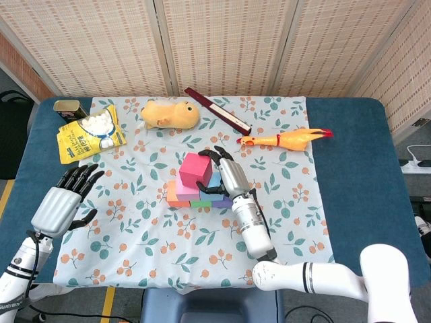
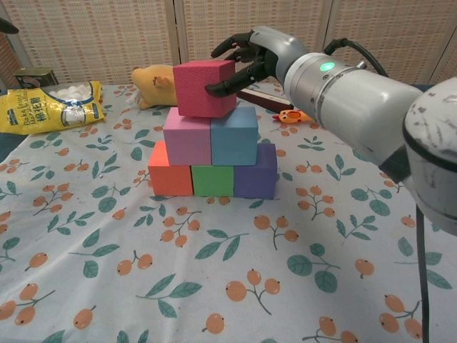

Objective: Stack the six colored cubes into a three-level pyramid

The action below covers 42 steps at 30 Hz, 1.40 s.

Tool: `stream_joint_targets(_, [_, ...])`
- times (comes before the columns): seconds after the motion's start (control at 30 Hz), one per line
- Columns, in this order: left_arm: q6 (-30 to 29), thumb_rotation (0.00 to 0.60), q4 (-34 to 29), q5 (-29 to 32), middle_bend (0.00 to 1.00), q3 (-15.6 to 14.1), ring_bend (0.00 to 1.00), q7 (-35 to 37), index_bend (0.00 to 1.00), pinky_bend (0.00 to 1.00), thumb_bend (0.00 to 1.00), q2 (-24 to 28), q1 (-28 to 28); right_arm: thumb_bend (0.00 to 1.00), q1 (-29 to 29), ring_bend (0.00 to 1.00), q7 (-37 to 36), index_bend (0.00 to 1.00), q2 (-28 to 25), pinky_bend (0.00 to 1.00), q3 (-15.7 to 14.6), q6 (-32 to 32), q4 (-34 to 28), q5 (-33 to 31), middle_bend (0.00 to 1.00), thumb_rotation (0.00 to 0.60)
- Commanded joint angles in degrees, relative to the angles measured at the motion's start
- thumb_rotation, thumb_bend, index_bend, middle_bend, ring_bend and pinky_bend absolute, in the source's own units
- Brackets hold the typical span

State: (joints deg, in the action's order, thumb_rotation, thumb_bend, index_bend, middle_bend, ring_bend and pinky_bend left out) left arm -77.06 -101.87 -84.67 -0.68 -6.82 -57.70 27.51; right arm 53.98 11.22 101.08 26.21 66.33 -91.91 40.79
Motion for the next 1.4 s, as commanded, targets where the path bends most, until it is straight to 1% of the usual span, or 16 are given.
stream_joint_targets(0.03, [0.25, 0.6, 0.03, -0.31, 0.0, 0.31, 0.0, 0.24, 0.06, 0.09, 0.32, 0.14, -0.26, 0.2, -0.65, 0.06, -0.88, 0.25, -2.05, 0.1, 0.49, -1.58, -1.48, 1.51, 0.26, 0.6])
stream_joint_targets(0.13, [0.72, 0.6, -0.04, -0.41, 0.0, 0.73, 0.0, 0.35, 0.05, 0.09, 0.32, 0.32, -0.48, 0.2, -1.31, 0.06, -2.1, 0.25, -5.57, 0.1, 0.9, -4.94, -3.66, 2.52, 0.26, 0.6])
stream_joint_targets(0.27, [1.02, 0.6, -0.1, -0.57, 0.0, 1.37, 0.0, 0.47, 0.05, 0.09, 0.32, 0.43, -0.76, 0.2, -1.89, 0.06, -6.08, 0.26, -11.68, 0.11, 1.46, -13.32, -4.81, 4.41, 0.26, 0.6])
stream_joint_targets(0.4, [1.17, 0.6, -0.42, -0.92, 0.0, 1.86, 0.0, 0.71, 0.05, 0.09, 0.32, 0.7, -1.16, 0.2, -1.56, 0.06, -9.86, 0.26, -16.52, 0.11, 1.54, -21.2, -2.6, 7.25, 0.26, 0.6])
stream_joint_targets(0.47, [1.21, 0.6, -0.52, -0.95, 0.0, 2.1, 0.0, 0.92, 0.05, 0.09, 0.32, 0.75, -1.4, 0.2, -1.46, 0.06, -11.91, 0.26, -17.78, 0.11, 0.98, -24.18, -1.22, 10.29, 0.26, 0.6])
stream_joint_targets(0.53, [1.36, 0.6, -0.62, -0.9, 0.0, 2.27, 0.0, 1.22, 0.05, 0.09, 0.32, 0.8, -1.59, 0.2, -1.58, 0.06, -13.86, 0.26, -18.24, 0.11, 0.6, -25.59, -0.15, 12.89, 0.26, 0.6])
stream_joint_targets(0.63, [1.63, 0.6, -0.54, -1.06, 0.0, 2.49, 0.0, 1.36, 0.05, 0.09, 0.32, 0.76, -1.8, 0.2, -2.27, 0.06, -16.9, 0.25, -17.56, 0.11, -0.26, -24.86, 1.76, 18.21, 0.26, 0.6])
stream_joint_targets(0.77, [1.94, 0.6, -0.73, -1.43, 0.0, 2.84, 0.0, 1.41, 0.05, 0.09, 0.33, 0.74, -1.98, 0.2, -3.3, 0.06, -22.37, 0.25, -14.55, 0.11, -1.9, -21.47, 5.55, 25.87, 0.26, 0.6])
stream_joint_targets(0.87, [1.98, 0.6, -0.82, -1.73, 0.0, 3.01, 0.0, 1.6, 0.05, 0.09, 0.32, 0.77, -2.22, 0.2, -3.45, 0.06, -26.41, 0.24, -12.09, 0.11, -3.1, -19.12, 8.96, 30.19, 0.26, 0.6])
stream_joint_targets(0.97, [2.2, 0.6, -0.85, -2.03, 0.0, 3.03, 0.0, 2.48, 0.05, 0.09, 0.32, 0.89, -2.47, 0.2, -3.32, 0.06, -29.83, 0.24, -10.3, 0.11, -4.26, -17.94, 11.88, 32.85, 0.26, 0.6])
stream_joint_targets(1.1, [2.63, 0.6, -0.57, -2.31, 0.0, 3.06, 0.0, 3.54, 0.05, 0.09, 0.32, 1.0, -2.7, 0.2, -3.4, 0.06, -34.5, 0.22, -8.2, 0.11, -5.38, -16.55, 14.93, 34.83, 0.26, 0.6])
stream_joint_targets(1.3, [2.78, 0.6, -0.41, -2.97, 0.0, 3.26, 0.0, 4.8, 0.05, 0.09, 0.32, 1.24, -3.02, 0.2, -3.73, 0.06, -39.93, 0.22, -6.83, 0.11, -6.83, -13.6, 17.06, 38.29, 0.26, 0.6])
stream_joint_targets(1.4, [2.96, 0.6, -0.46, -3.35, 0.0, 3.31, 0.0, 5.27, 0.04, 0.09, 0.32, 1.37, -3.1, 0.2, -3.78, 0.06, -40.59, 0.22, -6.7, 0.11, -7.74, -12.68, 17.87, 39.5, 0.26, 0.6])
